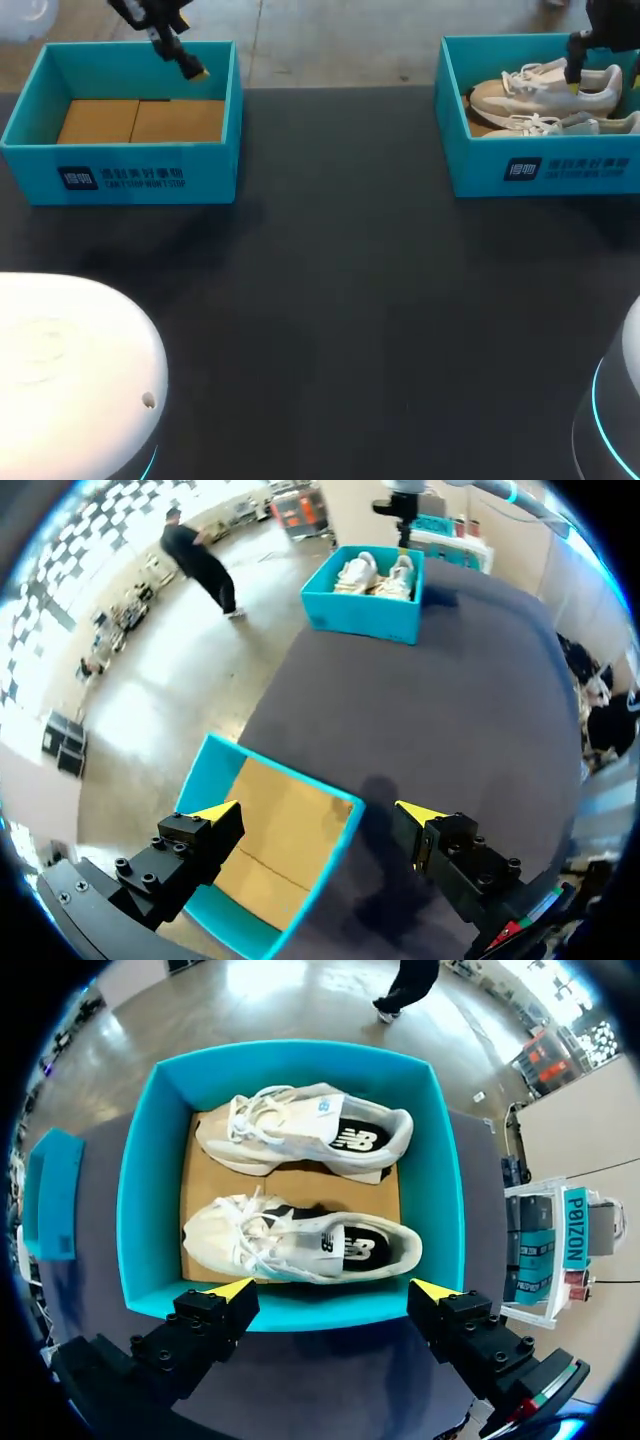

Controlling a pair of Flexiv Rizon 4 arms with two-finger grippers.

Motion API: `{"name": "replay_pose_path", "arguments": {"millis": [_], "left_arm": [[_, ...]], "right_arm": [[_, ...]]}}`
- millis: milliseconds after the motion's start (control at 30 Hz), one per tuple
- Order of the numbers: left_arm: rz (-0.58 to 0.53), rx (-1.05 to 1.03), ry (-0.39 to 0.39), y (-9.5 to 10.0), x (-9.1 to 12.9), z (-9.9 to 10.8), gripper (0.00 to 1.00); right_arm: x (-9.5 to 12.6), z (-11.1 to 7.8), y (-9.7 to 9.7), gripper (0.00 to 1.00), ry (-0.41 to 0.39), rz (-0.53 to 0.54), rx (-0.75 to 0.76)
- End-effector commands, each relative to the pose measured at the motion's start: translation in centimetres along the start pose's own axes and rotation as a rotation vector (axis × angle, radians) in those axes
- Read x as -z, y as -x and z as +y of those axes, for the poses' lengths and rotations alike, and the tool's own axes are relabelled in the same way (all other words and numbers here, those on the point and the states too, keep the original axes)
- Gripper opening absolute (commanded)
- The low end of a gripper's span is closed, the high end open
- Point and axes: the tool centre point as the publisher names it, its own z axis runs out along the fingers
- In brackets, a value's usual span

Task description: Take the shoe out of the shoebox, open the shoe tongue, remove and reinsert the insole, then place the shoe into the shoebox

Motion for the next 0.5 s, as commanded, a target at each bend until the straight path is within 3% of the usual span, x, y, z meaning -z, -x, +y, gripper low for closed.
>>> {"name": "replay_pose_path", "arguments": {"millis": [33,500], "left_arm": [[-0.016,0.732,0.225,0.0,-0.7,0.0,1.00],[-0.041,1.040,0.132,-1.8,-2.8,1.9,1.00]], "right_arm": [[-0.1,-0.3,0.2,1.00,-0.006,-0.009,-0.009],[-1.2,-1.9,0.3,1.00,-0.007,-0.005,-0.049]]}}
